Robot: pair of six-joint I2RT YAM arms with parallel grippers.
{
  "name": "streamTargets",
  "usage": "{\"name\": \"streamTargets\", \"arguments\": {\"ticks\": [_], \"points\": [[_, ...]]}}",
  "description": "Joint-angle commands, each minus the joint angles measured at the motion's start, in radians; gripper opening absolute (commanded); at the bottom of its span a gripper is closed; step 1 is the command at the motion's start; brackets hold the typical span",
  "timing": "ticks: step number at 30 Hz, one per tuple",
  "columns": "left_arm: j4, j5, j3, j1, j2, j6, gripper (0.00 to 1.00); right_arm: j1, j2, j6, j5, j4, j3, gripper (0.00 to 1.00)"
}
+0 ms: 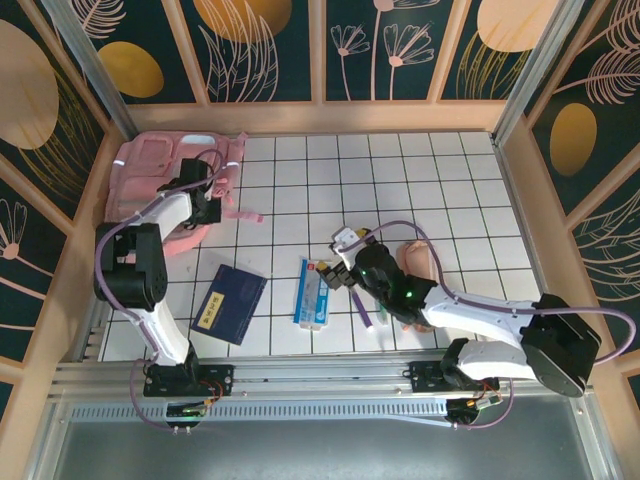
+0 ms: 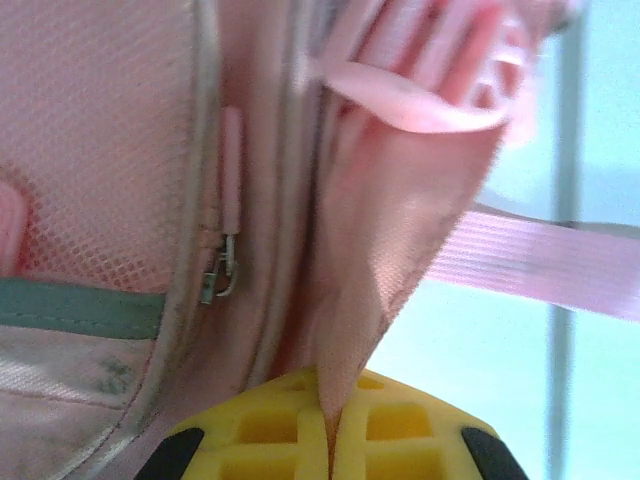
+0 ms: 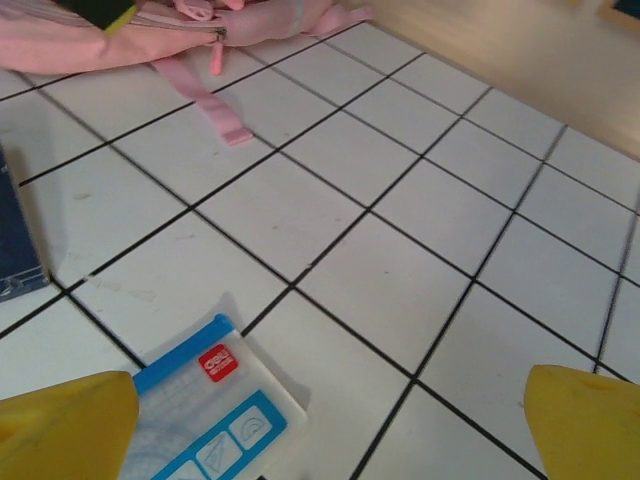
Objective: Pack the student bag
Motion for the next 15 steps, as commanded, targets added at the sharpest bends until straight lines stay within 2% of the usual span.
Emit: {"name": "streamTargets", "arguments": {"ticks": [1, 3, 4, 8, 12, 15], "points": [[0.048, 0.211, 0.103, -0.080, -0.141, -0.011, 0.00, -0.011, -0.028, 0.108, 0.207, -0.005, 0.060, 0.99], [0.102, 0.294, 0.113, -0.113, -0.142, -0.040, 0.00, -0.035, -0.012, 0.221, 0.331, -0.059, 0.106, 0.99], [0.128, 0.324, 0.114, -0.134, -0.134, -0.047, 0.00, -0.060, -0.001, 0.273, 0.335, -0.135, 0.140, 0.99], [0.143, 0.269, 0.142, -0.255, -0.088, 0.032, 0.00, -0.162, 0.019, 0.385, 0.219, -0.322, 0.210, 0.99], [0.177, 0.313, 0.168, -0.329, -0.043, 0.020, 0.00, -0.201, -0.038, 0.415, 0.154, -0.325, 0.173, 0.99], [0.170, 0.285, 0.210, -0.431, -0.011, 0.068, 0.00, -0.249, -0.081, 0.447, 0.134, -0.324, 0.138, 0.99]]}}
